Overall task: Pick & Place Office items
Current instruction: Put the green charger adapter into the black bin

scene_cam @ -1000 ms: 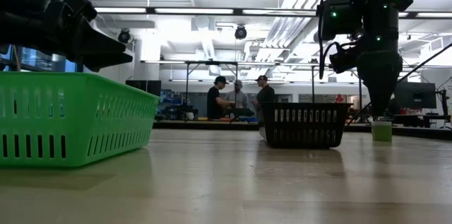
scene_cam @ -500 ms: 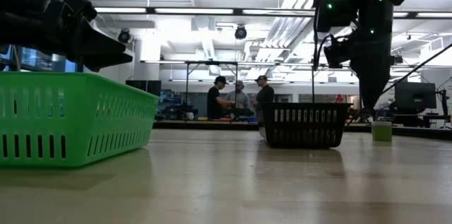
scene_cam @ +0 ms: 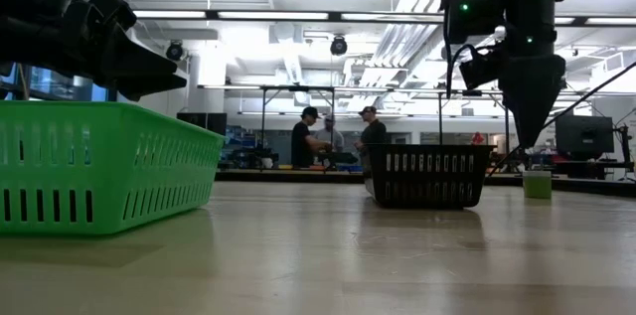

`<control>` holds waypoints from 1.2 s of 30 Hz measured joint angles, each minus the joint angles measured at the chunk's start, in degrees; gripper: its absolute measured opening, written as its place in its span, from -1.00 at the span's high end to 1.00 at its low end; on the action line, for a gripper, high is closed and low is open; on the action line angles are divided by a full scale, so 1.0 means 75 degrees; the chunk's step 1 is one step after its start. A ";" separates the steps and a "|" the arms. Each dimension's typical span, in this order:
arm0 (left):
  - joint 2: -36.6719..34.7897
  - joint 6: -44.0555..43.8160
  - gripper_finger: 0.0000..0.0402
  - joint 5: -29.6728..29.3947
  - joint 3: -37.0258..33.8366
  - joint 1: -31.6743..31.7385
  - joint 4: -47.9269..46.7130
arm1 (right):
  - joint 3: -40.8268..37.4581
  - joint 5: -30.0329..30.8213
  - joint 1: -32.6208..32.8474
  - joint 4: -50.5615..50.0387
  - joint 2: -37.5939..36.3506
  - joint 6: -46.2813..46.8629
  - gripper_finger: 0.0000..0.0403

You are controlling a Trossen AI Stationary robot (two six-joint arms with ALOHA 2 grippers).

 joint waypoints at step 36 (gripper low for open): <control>0.0000 0.0000 -0.26 0.0000 0.0000 -0.0003 0.0000 | 0.0382 -0.0412 -0.0446 -0.0073 0.1764 -0.0673 -0.30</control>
